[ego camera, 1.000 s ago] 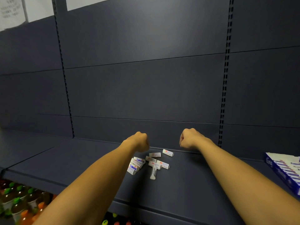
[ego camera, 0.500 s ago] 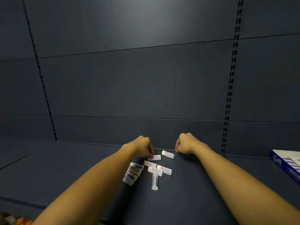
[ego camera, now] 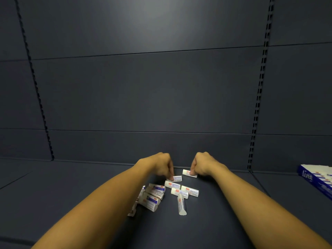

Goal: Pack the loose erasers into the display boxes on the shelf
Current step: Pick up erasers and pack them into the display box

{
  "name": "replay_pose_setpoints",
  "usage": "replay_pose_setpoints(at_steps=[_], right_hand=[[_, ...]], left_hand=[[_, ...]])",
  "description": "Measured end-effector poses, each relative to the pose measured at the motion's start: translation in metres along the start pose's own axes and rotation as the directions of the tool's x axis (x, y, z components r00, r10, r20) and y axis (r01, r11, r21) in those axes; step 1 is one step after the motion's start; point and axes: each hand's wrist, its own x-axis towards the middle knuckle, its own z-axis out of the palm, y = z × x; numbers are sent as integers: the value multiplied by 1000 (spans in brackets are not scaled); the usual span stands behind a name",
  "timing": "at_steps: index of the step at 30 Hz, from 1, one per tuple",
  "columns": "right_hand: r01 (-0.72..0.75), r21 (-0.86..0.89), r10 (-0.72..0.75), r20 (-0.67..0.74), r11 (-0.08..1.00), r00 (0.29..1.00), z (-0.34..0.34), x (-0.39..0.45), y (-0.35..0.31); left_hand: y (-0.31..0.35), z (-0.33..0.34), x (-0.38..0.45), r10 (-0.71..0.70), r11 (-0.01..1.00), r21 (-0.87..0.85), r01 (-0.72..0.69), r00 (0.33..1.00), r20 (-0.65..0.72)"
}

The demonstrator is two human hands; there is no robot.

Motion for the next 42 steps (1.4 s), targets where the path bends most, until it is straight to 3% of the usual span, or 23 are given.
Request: replay_pose_setpoints(at_steps=[11, 16, 23, 28, 42], right_hand=[[64, -140, -66, -4, 988, 998, -2, -8, -11], [119, -91, -116, 34, 989, 993, -3, -15, -11], [165, -132, -185, -154, 977, 971, -11, -24, -2], [167, -144, -200, -260, 975, 945, -23, -33, 7], [-7, -103, -40, -447, 995, 894, -41, -92, 57]], left_hand=[[1, -2, -6, 76, 996, 40, -76, 997, 4], [-7, 0, -6, 81, 996, 56, -76, 994, -79], [-16, -5, -9, 120, 992, 65, -108, 966, -229], [-9, -14, -7, 190, 980, 127, -153, 910, -370], [51, -5, 10, 418, 908, 232, -350, 802, -426]])
